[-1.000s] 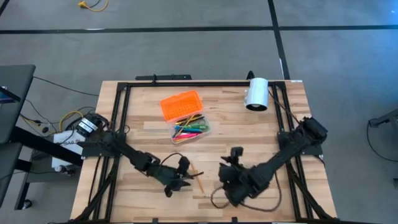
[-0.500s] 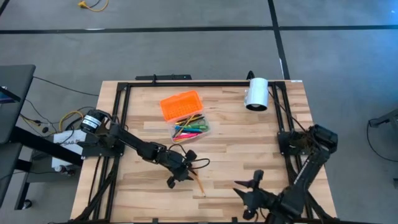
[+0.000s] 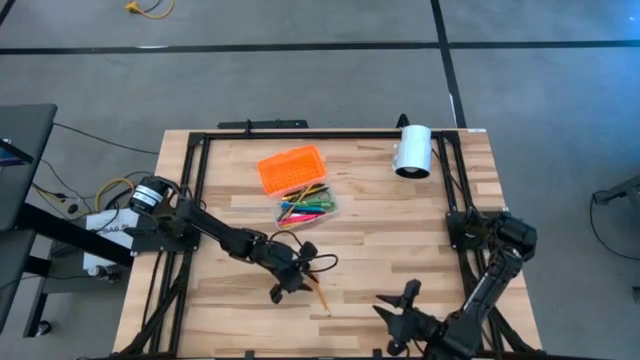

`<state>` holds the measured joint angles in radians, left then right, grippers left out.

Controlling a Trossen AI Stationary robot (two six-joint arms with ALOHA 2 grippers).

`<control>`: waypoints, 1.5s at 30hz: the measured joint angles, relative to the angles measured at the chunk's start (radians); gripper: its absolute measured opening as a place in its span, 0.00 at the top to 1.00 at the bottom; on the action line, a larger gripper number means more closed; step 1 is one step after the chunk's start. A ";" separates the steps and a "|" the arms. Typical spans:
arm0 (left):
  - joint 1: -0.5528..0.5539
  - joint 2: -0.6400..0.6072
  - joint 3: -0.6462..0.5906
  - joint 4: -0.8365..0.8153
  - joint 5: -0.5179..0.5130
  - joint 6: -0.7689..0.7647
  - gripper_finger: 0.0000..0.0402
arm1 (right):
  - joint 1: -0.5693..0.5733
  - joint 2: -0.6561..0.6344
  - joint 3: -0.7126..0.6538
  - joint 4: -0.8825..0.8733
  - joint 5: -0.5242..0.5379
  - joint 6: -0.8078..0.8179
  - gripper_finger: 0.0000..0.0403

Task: Pick & place school supplies into a supply box
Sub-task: Put the orange pencil into the supply box

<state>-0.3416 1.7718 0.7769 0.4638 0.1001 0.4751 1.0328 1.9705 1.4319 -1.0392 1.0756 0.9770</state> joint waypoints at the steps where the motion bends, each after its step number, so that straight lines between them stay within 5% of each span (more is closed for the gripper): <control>1: 0.000 0.012 0.000 0.017 0.000 0.008 0.70 | 0.000 -0.001 0.000 -0.001 0.000 -0.004 0.69; 10: -0.003 0.165 0.073 0.037 -0.004 0.037 0.69 | 0.006 -0.003 0.000 0.003 0.001 -0.005 0.69; 22: 0.034 0.226 0.190 -0.228 0.022 -0.001 0.69 | 0.014 -0.004 0.000 0.004 0.000 0.018 0.69; 35: 0.048 0.248 0.237 -0.366 0.017 -0.251 0.70 | 0.014 -0.005 0.000 0.015 -0.004 0.019 0.69; 45: 0.010 0.244 0.238 -0.395 -0.043 -0.281 0.86 | 0.015 -0.005 0.000 0.019 -0.005 0.019 0.69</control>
<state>-0.3316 2.0163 1.0145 0.0690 0.0568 0.1944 1.0477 1.9659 1.4322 -1.0206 1.0710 0.9955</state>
